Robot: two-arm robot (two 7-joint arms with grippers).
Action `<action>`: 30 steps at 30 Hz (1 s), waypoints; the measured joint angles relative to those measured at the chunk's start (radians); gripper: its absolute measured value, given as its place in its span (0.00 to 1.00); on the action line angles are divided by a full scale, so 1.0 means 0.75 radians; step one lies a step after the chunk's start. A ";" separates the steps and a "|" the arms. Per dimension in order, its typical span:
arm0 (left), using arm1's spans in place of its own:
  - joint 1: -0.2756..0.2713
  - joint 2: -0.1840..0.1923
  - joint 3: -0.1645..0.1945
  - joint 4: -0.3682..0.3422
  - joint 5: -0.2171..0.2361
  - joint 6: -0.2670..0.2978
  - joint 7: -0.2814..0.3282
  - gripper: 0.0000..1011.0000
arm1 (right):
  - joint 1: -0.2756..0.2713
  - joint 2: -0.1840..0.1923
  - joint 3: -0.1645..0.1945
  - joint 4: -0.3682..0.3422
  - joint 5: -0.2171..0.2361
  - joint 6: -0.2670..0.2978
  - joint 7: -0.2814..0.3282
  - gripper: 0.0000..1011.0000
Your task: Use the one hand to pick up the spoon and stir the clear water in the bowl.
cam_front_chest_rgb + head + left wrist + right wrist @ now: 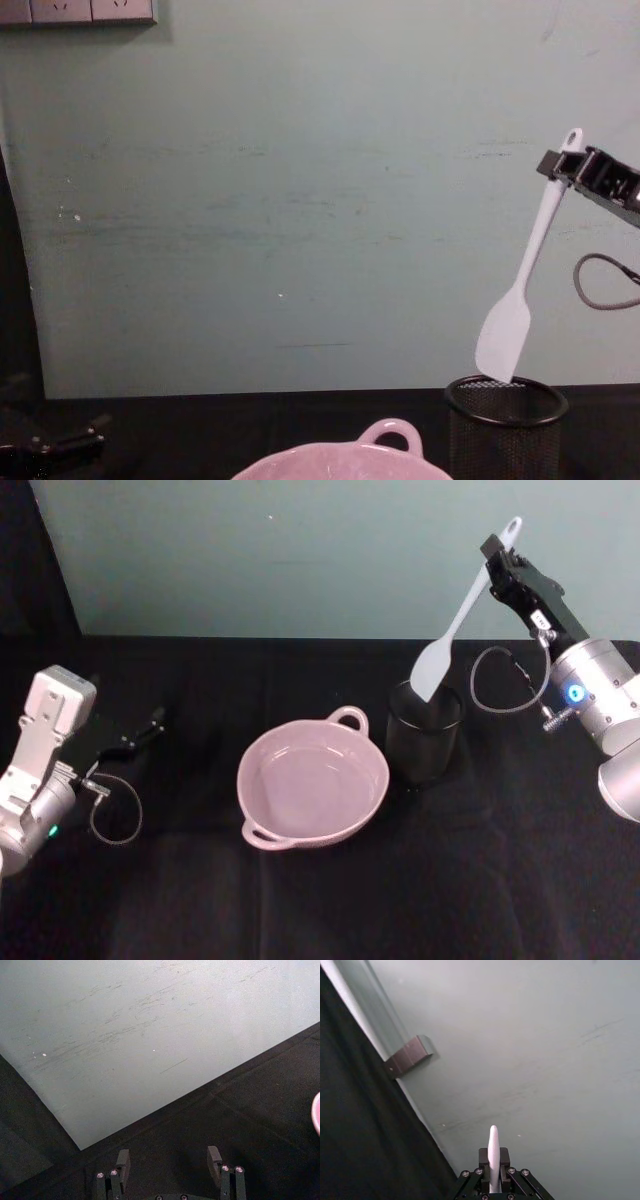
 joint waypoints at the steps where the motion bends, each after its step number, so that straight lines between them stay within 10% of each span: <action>1: 0.000 0.000 0.000 0.000 0.000 0.000 0.000 1.00 | 0.004 -0.001 0.000 0.011 -0.002 -0.002 -0.001 0.11; 19: 0.000 0.000 0.000 0.000 0.000 0.000 0.000 1.00 | 0.099 -0.084 -0.021 0.378 -0.064 -0.098 0.094 0.11; 30: 0.000 0.000 0.000 0.000 0.000 0.000 0.000 1.00 | 0.095 -0.101 -0.001 0.434 -0.069 -0.085 0.123 0.11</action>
